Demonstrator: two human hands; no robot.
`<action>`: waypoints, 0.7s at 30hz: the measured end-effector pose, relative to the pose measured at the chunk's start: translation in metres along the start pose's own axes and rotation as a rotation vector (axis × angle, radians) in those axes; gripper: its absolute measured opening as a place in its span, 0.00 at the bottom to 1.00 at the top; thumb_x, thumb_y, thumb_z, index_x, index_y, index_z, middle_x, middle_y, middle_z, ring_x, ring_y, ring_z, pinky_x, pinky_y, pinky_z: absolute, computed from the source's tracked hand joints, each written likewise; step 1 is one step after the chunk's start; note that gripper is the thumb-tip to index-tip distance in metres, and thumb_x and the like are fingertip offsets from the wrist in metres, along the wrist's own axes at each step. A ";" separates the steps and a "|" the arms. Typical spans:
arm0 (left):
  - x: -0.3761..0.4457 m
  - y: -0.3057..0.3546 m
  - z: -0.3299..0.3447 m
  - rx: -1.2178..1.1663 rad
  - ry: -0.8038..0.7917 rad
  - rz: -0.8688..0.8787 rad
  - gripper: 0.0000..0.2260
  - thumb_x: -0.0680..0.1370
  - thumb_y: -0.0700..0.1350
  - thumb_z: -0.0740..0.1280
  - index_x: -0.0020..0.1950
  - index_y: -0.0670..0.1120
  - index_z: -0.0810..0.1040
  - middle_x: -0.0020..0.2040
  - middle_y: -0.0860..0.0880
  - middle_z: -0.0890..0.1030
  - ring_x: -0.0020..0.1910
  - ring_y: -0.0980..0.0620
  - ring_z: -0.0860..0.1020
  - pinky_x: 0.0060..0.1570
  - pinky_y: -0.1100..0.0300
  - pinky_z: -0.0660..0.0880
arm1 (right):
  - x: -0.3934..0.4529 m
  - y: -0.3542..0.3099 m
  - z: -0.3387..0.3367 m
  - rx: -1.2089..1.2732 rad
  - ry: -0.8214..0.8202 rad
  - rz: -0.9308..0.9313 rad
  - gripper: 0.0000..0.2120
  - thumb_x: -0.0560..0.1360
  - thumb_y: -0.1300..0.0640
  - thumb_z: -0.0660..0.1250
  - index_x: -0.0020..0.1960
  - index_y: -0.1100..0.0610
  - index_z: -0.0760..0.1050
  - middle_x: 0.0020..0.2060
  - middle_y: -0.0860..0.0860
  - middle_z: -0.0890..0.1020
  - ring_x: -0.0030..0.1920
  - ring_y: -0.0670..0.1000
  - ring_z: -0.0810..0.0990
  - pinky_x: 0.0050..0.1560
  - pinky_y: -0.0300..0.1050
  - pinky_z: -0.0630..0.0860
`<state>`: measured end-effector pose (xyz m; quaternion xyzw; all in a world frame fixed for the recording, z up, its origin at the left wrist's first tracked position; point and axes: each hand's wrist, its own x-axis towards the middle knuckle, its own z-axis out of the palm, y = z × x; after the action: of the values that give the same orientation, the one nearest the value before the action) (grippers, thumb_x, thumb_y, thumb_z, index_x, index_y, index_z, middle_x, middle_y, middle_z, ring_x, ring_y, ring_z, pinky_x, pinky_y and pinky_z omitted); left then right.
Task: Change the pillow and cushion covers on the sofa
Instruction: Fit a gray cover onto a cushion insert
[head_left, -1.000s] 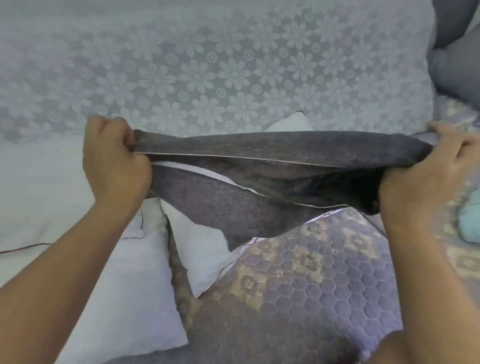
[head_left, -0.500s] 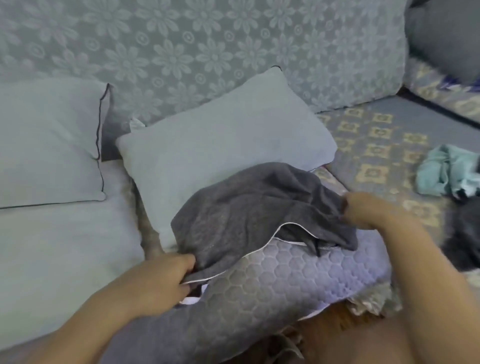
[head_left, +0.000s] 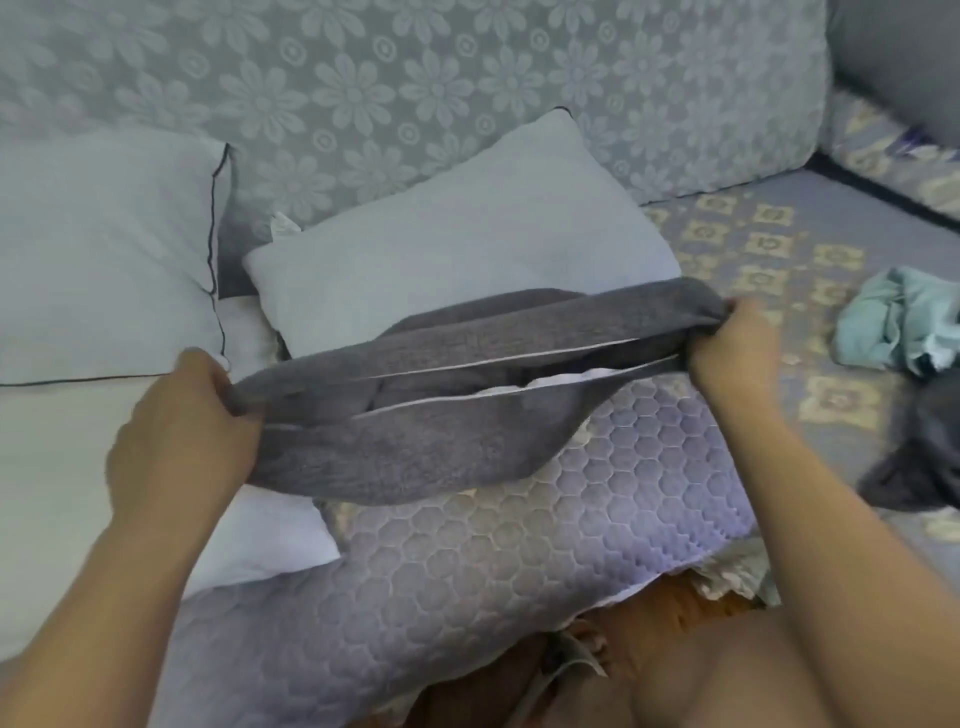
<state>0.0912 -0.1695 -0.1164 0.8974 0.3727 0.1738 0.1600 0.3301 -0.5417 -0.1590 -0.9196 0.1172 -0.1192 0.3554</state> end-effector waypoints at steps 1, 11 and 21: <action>-0.002 0.002 0.005 0.025 -0.082 0.003 0.09 0.74 0.43 0.69 0.49 0.50 0.70 0.46 0.42 0.78 0.42 0.40 0.74 0.42 0.47 0.73 | -0.003 0.002 0.002 -0.134 -0.133 0.042 0.15 0.76 0.59 0.65 0.61 0.63 0.72 0.51 0.62 0.78 0.51 0.64 0.78 0.47 0.53 0.73; -0.033 0.015 -0.006 -0.420 -0.396 0.028 0.13 0.75 0.46 0.74 0.51 0.53 0.71 0.46 0.48 0.79 0.40 0.49 0.79 0.37 0.54 0.74 | 0.015 -0.004 0.015 -0.458 -0.036 -0.152 0.26 0.73 0.64 0.63 0.71 0.62 0.67 0.69 0.69 0.65 0.69 0.69 0.63 0.69 0.60 0.63; -0.043 0.011 -0.029 -1.021 -0.435 -0.058 0.06 0.74 0.43 0.76 0.42 0.48 0.80 0.43 0.46 0.80 0.37 0.53 0.76 0.38 0.57 0.71 | -0.204 -0.138 0.016 0.341 -0.330 -0.872 0.12 0.80 0.50 0.61 0.40 0.54 0.72 0.30 0.45 0.75 0.32 0.48 0.74 0.35 0.45 0.69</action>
<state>0.0569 -0.2036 -0.0944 0.7106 0.2240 0.1385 0.6525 0.1601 -0.3714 -0.1045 -0.8183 -0.3576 -0.1270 0.4317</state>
